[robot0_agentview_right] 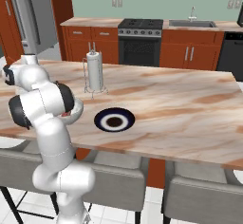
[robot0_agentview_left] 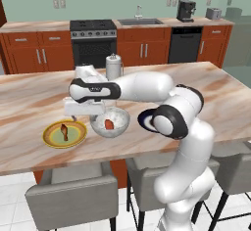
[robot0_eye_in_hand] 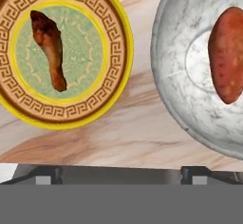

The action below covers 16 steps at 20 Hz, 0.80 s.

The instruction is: Pick the chicken drumstick and sweet potato from their plates and place them in the bowl. Then put the bowl in the fridge.

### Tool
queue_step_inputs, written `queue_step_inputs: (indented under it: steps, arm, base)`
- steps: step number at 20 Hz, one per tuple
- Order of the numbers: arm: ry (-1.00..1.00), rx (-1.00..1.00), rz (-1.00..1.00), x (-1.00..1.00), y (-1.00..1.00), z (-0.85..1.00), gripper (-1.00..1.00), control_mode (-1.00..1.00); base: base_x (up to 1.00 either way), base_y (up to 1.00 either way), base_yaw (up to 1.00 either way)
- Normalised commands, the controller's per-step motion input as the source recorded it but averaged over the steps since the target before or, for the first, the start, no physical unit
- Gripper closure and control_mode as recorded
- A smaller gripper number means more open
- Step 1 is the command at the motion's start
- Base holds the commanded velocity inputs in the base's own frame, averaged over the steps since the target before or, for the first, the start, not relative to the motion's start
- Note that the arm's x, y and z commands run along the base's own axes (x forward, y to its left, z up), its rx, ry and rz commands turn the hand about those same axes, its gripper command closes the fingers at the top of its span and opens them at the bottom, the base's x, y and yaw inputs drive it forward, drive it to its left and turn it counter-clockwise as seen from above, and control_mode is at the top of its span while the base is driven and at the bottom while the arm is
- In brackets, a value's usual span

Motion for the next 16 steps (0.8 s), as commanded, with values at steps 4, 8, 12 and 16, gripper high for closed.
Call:
queue_step_inputs:
  steps: [4, 8, 12, 16]
  arm:
    - [0.00, 0.00, -0.06, 0.04, 0.35, -0.05, -1.00, -1.00]
    - [-0.01, 0.00, -0.09, 0.11, 0.32, -0.08, -1.00, -1.00]
    - [-0.06, 0.00, -0.15, 0.24, 0.26, -0.16, -1.00, -1.00]
    - [-0.05, 0.00, -0.15, 0.25, 0.16, -0.15, -1.00, -1.00]
  base:
    - [0.00, 0.00, 0.00]
    - [0.00, 0.00, 0.00]
    - [0.00, 0.00, 0.00]
    - [0.00, 0.00, 0.00]
